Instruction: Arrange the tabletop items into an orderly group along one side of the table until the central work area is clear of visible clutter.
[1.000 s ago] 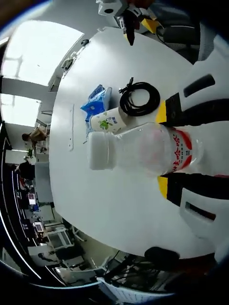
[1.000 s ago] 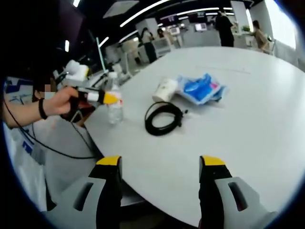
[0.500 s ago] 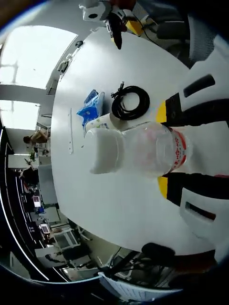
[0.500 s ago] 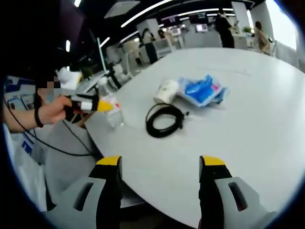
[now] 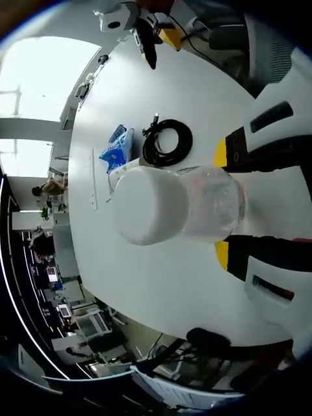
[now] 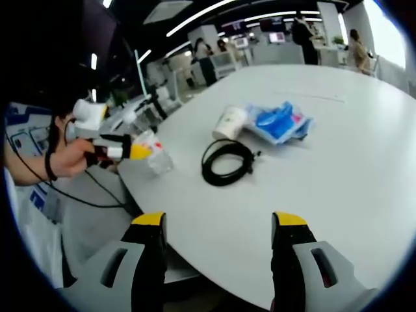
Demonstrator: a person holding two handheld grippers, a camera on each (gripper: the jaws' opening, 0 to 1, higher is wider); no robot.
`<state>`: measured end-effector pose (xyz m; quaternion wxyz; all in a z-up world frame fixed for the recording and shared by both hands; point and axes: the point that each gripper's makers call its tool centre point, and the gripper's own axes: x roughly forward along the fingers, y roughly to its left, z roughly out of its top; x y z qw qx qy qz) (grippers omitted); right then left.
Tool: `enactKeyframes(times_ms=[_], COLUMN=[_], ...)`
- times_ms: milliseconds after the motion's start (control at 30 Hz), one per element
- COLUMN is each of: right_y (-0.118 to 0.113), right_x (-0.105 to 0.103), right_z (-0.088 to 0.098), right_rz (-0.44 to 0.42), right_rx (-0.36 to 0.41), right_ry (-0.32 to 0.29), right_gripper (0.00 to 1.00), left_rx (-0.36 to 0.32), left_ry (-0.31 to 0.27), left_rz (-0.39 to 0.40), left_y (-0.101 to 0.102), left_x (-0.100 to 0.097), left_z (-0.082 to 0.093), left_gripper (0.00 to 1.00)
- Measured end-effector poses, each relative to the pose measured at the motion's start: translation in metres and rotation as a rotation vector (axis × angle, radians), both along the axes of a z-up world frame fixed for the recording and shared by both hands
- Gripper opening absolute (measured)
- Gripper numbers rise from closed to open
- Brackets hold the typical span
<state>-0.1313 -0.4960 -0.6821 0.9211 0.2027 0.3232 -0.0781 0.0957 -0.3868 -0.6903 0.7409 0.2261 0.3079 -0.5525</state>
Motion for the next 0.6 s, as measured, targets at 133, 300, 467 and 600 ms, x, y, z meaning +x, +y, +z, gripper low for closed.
enactKeyframes(times_ms=[133, 300, 467, 600], right_y=[-0.0008, -0.0015, -0.0012, -0.0004], right_x=[0.0000, 0.0000, 0.0022, 0.0046], right_z=[0.0008, 0.0001, 0.0009, 0.0013], right_rz=[-0.003, -0.004, -0.002, 0.003], right_rx=[-0.002, -0.004, -0.005, -0.008], right_ry=[-0.002, 0.000, 0.001, 0.000], right_gripper=[0.63, 0.63, 0.63, 0.63], left_rx=[-0.008, -0.011, -0.006, 0.003], left_ry=[-0.004, -0.018, -0.012, -0.018], left_rz=[0.011, 0.020, 0.045, 0.047], left_y=[0.0001, 0.0025, 0.0031, 0.0030], left_x=[0.0015, 0.0006, 0.0016, 0.0013], left_z=[-0.0031, -0.0024, -0.0039, -0.0045], left_gripper=[0.36, 0.37, 0.37, 0.37])
